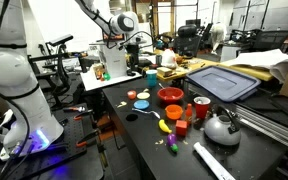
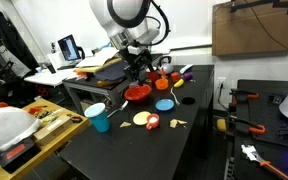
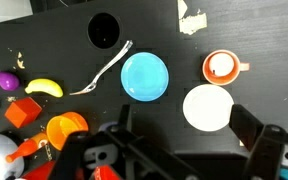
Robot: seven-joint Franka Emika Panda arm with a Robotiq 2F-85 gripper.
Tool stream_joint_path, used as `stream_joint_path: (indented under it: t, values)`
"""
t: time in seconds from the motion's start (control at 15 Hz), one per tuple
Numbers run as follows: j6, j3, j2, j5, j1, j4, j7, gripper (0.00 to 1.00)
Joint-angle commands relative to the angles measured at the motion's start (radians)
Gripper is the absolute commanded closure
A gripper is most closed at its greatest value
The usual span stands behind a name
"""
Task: Move the yellow plate to the right.
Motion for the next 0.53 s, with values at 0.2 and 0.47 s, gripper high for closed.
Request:
stream_joint_path:
  t: [0.2,0.47]
  values:
    - [-0.092,0.031,-0.120,0.057,-0.065,-0.062,-0.181,0.00]
    - [-0.112,0.032,-0.165,0.059,-0.082,-0.078,-0.218,0.00]
